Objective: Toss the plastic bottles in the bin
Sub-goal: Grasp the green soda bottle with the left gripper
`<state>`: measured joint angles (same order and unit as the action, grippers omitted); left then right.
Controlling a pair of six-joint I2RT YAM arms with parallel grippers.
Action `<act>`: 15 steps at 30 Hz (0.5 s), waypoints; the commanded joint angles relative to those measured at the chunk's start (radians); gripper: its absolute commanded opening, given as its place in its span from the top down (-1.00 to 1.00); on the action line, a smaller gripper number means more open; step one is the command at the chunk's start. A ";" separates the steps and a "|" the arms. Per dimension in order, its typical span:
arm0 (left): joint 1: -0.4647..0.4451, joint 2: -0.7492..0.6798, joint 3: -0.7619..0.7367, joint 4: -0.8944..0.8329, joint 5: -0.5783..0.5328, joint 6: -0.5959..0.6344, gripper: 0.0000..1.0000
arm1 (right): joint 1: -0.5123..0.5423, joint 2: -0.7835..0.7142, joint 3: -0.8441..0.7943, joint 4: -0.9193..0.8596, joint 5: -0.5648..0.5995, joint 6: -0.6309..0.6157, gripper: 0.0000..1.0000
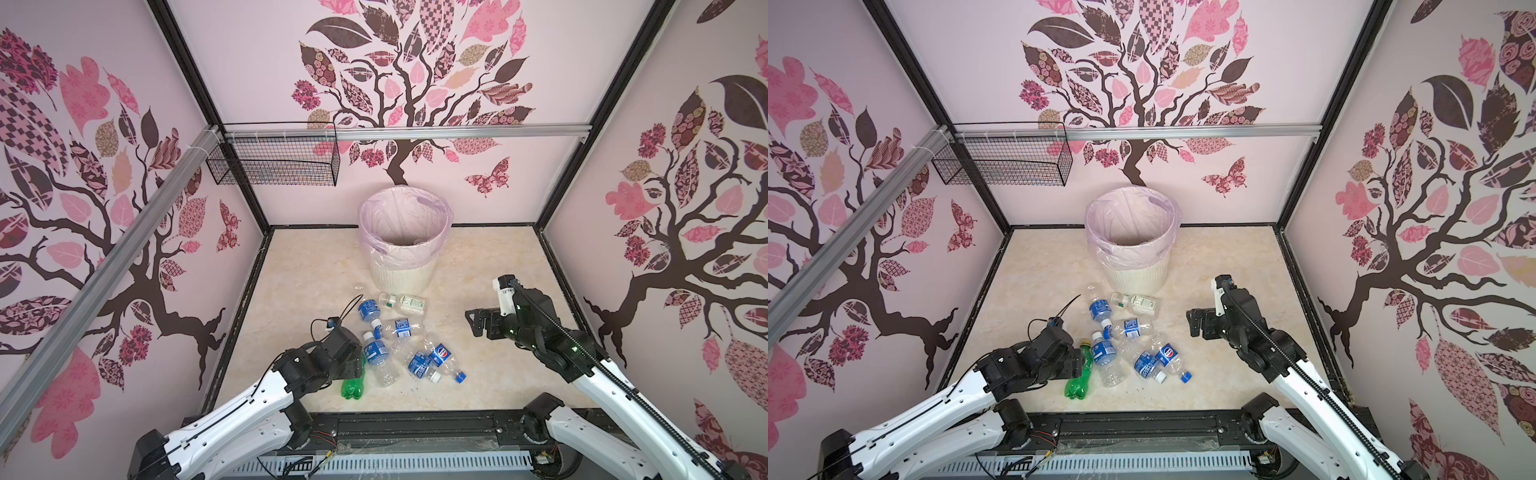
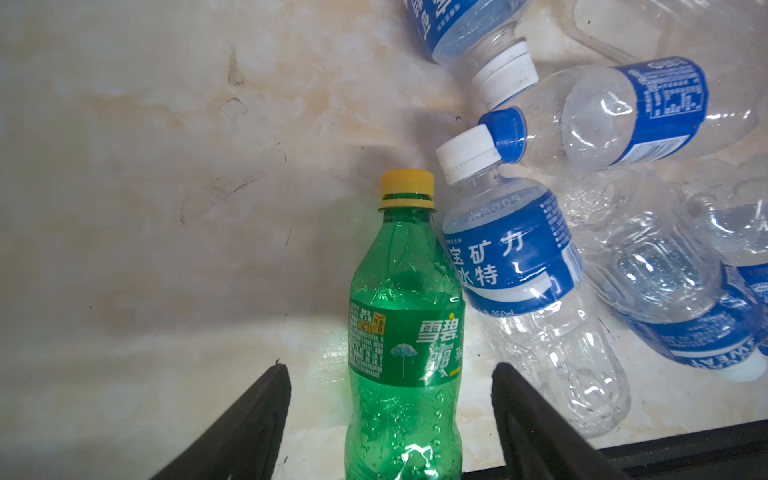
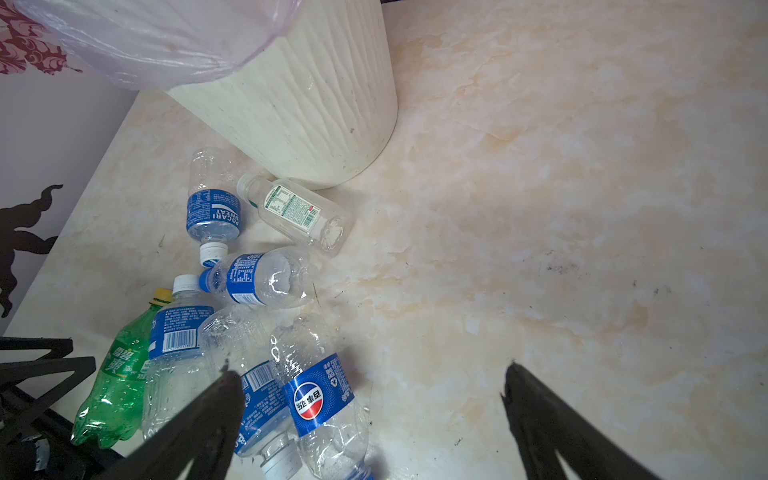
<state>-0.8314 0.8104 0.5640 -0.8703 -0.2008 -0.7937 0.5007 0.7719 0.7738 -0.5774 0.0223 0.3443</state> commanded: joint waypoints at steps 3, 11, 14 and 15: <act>-0.006 0.023 -0.069 0.084 0.073 -0.022 -0.51 | -0.005 -0.002 -0.010 0.028 -0.001 0.019 -0.99; -0.011 0.049 -0.125 0.158 0.126 -0.009 -0.45 | -0.005 -0.001 -0.027 0.028 0.002 0.022 -0.99; -0.012 0.072 -0.139 0.175 0.135 -0.008 -0.41 | -0.005 -0.001 -0.028 0.030 0.001 0.025 -0.99; -0.012 0.081 -0.144 0.182 0.138 -0.007 -0.40 | -0.005 -0.001 -0.028 0.029 0.002 0.026 -0.99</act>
<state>-0.8387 0.8772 0.4511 -0.7303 -0.0830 -0.8051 0.5003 0.7731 0.7399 -0.5488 0.0223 0.3626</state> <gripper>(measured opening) 0.704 0.996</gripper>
